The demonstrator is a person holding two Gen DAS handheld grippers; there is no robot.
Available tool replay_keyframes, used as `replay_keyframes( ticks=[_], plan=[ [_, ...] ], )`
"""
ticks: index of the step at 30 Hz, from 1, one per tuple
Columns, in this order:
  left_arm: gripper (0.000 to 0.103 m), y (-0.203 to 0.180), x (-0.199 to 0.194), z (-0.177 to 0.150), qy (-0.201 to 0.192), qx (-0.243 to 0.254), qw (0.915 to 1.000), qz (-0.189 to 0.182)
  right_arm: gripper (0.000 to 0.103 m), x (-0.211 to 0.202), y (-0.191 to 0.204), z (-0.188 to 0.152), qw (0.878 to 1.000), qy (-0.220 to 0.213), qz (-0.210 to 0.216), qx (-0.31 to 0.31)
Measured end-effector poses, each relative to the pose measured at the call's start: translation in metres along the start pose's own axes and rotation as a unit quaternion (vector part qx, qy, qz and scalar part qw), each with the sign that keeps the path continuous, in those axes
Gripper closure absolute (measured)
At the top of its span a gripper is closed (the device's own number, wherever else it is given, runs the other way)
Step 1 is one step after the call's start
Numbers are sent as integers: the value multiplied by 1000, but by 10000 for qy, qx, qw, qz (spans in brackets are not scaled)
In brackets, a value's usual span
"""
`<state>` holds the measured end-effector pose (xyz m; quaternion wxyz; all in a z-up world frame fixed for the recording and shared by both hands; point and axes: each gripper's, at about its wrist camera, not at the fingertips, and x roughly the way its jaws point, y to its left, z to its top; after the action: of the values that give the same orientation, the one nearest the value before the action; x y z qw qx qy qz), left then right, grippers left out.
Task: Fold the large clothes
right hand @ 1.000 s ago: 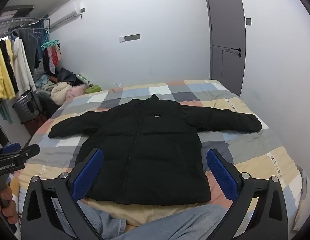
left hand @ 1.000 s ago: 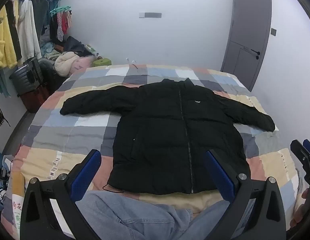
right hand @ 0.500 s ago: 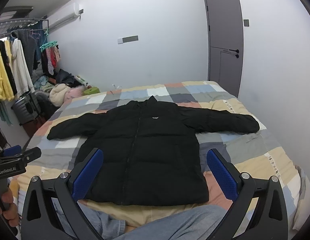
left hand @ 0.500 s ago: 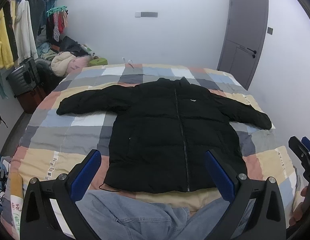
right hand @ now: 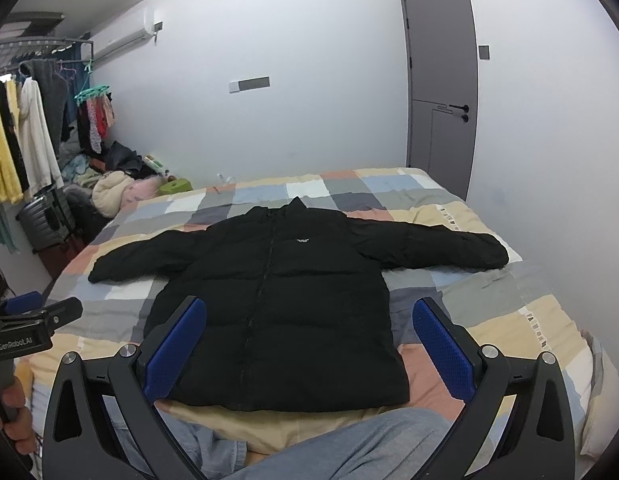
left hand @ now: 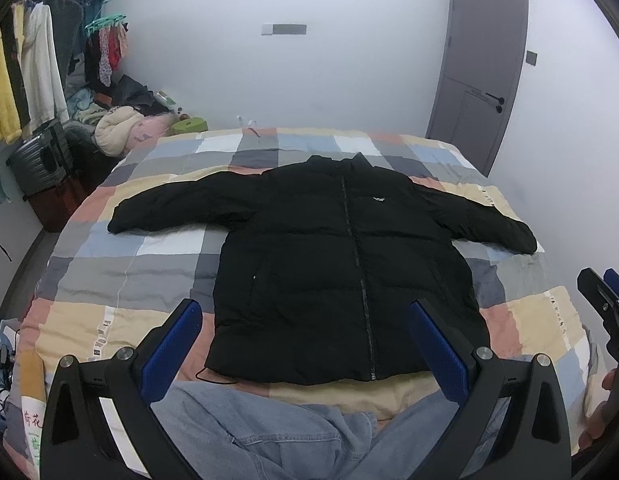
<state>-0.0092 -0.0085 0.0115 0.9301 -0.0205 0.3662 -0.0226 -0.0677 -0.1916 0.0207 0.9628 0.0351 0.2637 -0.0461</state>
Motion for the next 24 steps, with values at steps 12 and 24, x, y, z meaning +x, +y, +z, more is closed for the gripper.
replay_keyframes(
  ticks=[12, 24],
  plan=[
    [0, -3, -3, -3, -15, 31, 10000, -33, 0, -3, 1, -3, 10000, -20, 6, -14],
    [0, -4, -5, -5, -34, 3, 10000, 0, 0, -4, 6, -6, 10000, -8, 66, -10]
  ],
)
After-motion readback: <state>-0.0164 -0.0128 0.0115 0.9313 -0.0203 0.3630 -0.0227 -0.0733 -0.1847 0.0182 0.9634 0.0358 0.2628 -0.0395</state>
